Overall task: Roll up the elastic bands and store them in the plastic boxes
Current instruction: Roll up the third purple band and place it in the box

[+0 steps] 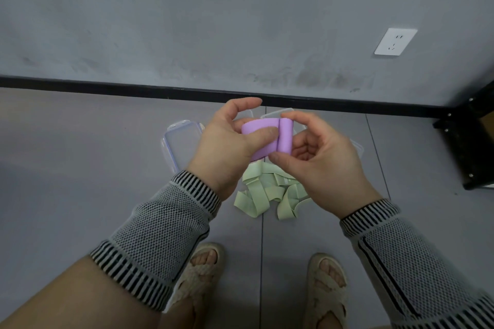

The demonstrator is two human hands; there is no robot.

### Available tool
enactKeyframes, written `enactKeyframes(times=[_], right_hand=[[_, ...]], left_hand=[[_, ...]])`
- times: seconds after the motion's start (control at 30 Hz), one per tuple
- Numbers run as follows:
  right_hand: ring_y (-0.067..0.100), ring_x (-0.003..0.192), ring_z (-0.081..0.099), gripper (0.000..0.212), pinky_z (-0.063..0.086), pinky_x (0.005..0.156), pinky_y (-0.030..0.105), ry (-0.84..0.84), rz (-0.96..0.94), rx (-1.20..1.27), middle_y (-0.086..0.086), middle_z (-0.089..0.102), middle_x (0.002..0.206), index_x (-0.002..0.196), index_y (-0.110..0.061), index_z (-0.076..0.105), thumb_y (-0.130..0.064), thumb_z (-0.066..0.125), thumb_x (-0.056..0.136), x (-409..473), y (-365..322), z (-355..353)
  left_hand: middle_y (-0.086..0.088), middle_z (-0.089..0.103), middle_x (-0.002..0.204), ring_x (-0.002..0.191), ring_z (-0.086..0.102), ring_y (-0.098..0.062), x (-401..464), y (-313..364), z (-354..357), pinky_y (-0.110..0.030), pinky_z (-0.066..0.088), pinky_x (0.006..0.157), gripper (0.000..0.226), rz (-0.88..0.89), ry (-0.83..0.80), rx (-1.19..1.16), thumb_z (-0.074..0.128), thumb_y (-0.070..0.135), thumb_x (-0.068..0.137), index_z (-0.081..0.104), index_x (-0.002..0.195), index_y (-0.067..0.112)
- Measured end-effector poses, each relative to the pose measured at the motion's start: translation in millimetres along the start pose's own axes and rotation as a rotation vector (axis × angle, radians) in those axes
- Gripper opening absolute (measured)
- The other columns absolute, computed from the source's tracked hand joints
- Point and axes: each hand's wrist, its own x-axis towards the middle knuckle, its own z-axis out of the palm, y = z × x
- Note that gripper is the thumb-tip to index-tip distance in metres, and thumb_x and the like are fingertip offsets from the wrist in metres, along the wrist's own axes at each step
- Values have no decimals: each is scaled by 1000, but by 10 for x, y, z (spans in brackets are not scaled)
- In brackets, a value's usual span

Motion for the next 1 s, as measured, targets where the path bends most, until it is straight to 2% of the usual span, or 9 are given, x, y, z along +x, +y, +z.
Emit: enactKeyframes(times=[0.1,0.3,0.4,0.5,0.63,0.77,1.0], right_hand=[[9,63,59,52,51,67,22,47,-11,6,-2,66,72,104,-43,55,-9,79,72,1,1,15],[5,62,59,54,52,67,22,93,-44,-48,-7,65,73,102,-50,52,-12,78,74,26,34,68],[4,63,60,53,52,68,20,107,-69,-85,-8,64,73,102,-50,51,-12,77,75,22,42,71],[2,63,59,52,49,66,15,103,-99,-136,-12,61,72,109,-43,53,-11,76,75,11,45,80],[2,65,58,50,46,65,10,89,-134,-218,-15,59,71,117,-31,57,-12,77,74,5,23,84],[3,66,58,52,47,67,12,92,-151,-254,-16,57,69,119,-30,57,-13,77,74,5,10,57],[1,71,56,47,44,65,9,157,-169,-356,-17,56,70,116,-29,59,-24,79,73,-19,20,127]], left_hand=[[-13,62,99,75,66,-19,-20,11,47,-28,56,65,44,-65,30,-157,68,0,80,52,118,17],[-17,66,105,94,67,-29,-27,-40,106,-37,57,81,26,-90,60,-179,58,-2,87,59,111,8],[-19,67,104,95,66,-29,-20,-30,107,-38,56,85,18,-127,43,-208,58,0,88,64,105,3],[-21,68,107,99,66,-31,-27,-27,107,-39,55,87,13,-140,46,-192,59,5,89,67,99,4],[-19,69,100,88,67,-26,-20,-2,76,-32,59,75,12,-124,88,-171,59,6,89,67,97,2],[-14,69,94,82,66,-21,-19,38,30,-29,59,70,10,-121,96,-167,59,7,89,67,95,4],[-12,72,92,89,69,-29,-73,-49,110,-45,57,81,12,41,114,64,66,5,83,69,89,16]])
